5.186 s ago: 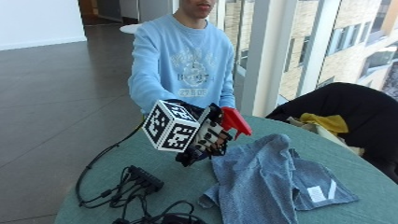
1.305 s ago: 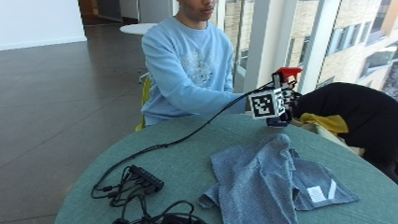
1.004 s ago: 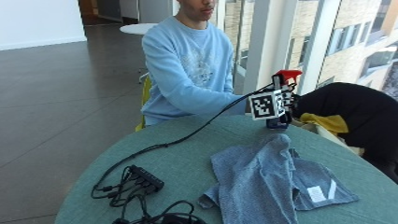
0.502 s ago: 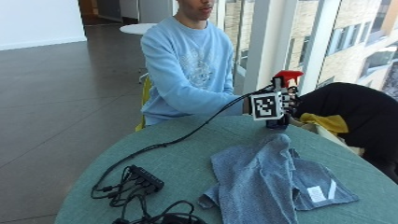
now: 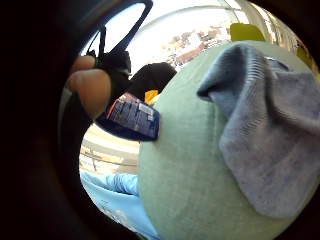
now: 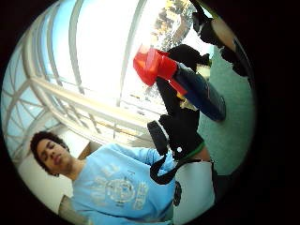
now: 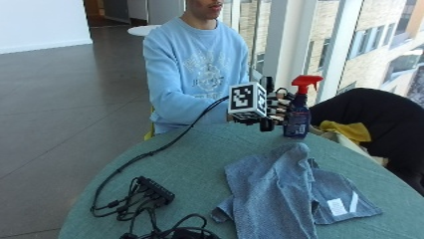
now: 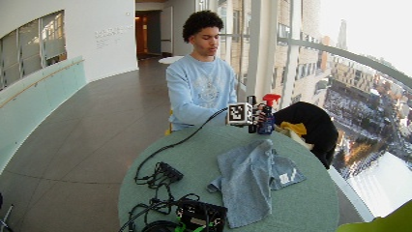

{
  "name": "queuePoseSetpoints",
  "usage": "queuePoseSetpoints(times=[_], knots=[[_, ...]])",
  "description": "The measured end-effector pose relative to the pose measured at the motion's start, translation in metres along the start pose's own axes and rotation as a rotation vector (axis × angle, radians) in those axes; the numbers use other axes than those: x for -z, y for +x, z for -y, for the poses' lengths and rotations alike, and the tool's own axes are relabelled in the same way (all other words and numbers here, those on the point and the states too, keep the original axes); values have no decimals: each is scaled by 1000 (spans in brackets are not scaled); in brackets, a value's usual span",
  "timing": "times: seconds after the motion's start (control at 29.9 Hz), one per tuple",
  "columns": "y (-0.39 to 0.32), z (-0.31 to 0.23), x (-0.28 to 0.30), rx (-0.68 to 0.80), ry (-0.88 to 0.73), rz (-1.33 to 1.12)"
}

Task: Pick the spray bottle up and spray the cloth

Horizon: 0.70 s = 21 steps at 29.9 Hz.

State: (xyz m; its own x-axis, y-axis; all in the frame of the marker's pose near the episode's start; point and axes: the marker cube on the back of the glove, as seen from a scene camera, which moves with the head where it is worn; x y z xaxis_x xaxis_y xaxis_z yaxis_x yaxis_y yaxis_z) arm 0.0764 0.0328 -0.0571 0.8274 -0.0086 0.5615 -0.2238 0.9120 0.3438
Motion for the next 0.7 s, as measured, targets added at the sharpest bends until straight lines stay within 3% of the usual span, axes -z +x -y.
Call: queuePoseSetpoints(times=[0.43,0.7], knots=[[16,-146,103,-115,118,-404],[18,-216,123,-182,152,-522]])
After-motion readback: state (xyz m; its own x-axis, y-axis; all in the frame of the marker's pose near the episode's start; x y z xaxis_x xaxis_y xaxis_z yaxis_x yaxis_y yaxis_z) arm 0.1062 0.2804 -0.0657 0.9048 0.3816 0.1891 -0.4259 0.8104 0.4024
